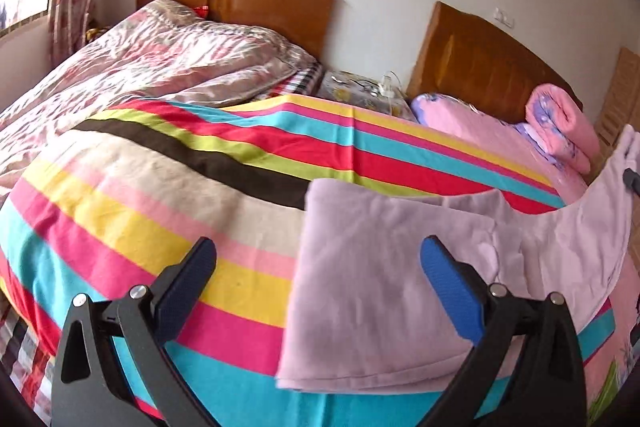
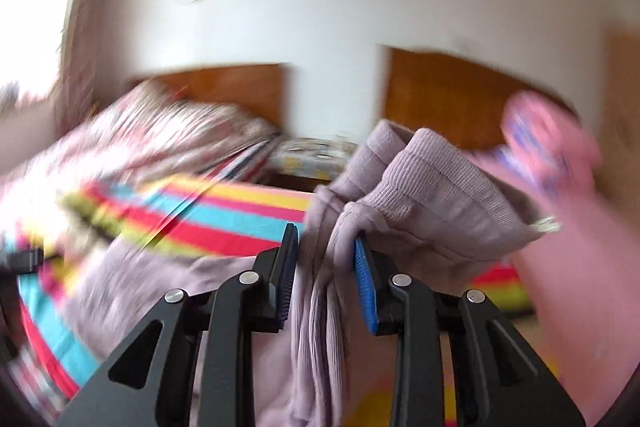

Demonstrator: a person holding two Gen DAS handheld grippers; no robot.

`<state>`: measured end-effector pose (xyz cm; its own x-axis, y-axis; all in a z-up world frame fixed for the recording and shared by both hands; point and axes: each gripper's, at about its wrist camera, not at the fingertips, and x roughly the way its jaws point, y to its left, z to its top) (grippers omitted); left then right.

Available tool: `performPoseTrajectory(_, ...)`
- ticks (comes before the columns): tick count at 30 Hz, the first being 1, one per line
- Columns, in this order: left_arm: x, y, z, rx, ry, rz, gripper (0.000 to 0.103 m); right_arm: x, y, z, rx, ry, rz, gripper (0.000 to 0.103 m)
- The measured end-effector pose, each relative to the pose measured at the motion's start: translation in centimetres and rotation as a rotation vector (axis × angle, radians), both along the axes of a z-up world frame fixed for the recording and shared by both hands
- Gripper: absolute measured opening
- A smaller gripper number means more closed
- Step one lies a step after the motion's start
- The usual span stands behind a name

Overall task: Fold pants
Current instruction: 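Grasp the lilac sweatpants waistband edge with the right tool and lift it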

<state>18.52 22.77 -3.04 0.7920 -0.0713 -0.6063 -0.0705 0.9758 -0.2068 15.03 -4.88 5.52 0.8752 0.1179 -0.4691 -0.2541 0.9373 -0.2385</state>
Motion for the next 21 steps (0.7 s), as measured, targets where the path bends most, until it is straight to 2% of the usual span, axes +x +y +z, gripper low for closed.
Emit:
performPoseTrajectory(2,-1.4,2.2,0.1,-0.017,0.0,0.057,0.102,-0.3,7.5,-3.1,-0.126,0.078,0.226,0.022)
performPoseTrajectory(3,-2.1,3.3,-0.1,-0.028,0.008,0.083,0.102,-1.0,11.5,-5.9,-0.218,0.131,0.327,0.021)
performPoseTrajectory(4,-2.7,4.3,-0.4,-0.039,0.022,0.105,0.102,-1.5,14.0,-8.3,-0.292,0.155,0.386,0.021)
performPoseTrajectory(6,-4.0,6.0,-0.8,-0.068,0.047,0.129,0.102,-2.8,17.1,-12.9,-0.403,0.221,0.474,0.011)
performPoseTrajectory(8,-5.1,7.0,-1.3,-0.112,0.065,0.123,0.102,-4.4,17.5,-14.9,-0.447,0.199,0.489,0.007)
performPoseTrajectory(10,-6.0,7.5,-1.7,-0.162,0.073,0.096,0.102,-5.4,16.6,-14.5,-0.407,0.209,0.48,0.006)
performPoseTrajectory(13,-6.0,6.7,-2.2,-0.163,0.077,0.072,0.102,-3.9,13.6,-10.6,-0.22,0.176,0.389,0.008)
performPoseTrajectory(14,-5.7,6.2,-2.2,-0.167,0.076,0.059,0.102,-3.2,12.2,-9.1,-0.148,0.18,0.362,0.016)
performPoseTrajectory(15,-5.3,5.7,-2.2,-0.169,0.076,0.045,0.102,-2.6,11.1,-7.3,-0.077,0.174,0.329,0.046)
performPoseTrajectory(16,-4.7,5.0,-2.2,-0.17,0.076,0.022,0.102,-2.2,10.0,-6.2,-0.04,0.148,0.301,0.066)
performPoseTrajectory(17,-4.1,4.2,-2.2,-0.171,0.075,-0.006,0.102,-2.0,8.8,-5.1,-0.039,0.102,0.278,0.096)
performPoseTrajectory(18,-3.2,3.6,-2.1,-0.175,0.076,-0.035,0.102,-1.7,8.8,-4.7,-0.087,0.083,0.27,0.095)
performPoseTrajectory(19,-2.4,2.8,-2.2,-0.183,0.082,-0.066,0.102,-0.9,9.0,-5.0,-0.175,0.088,0.272,0.094)
performPoseTrajectory(20,-1.6,2.0,-2.2,-0.192,0.088,-0.091,0.102,-0.4,9.3,-5.8,-0.265,0.102,0.278,0.086)
performPoseTrajectory(21,-0.9,1.3,-2.3,-0.2,0.092,-0.104,0.102,0.0,9.7,-7.0,-0.361,0.121,0.287,0.071)
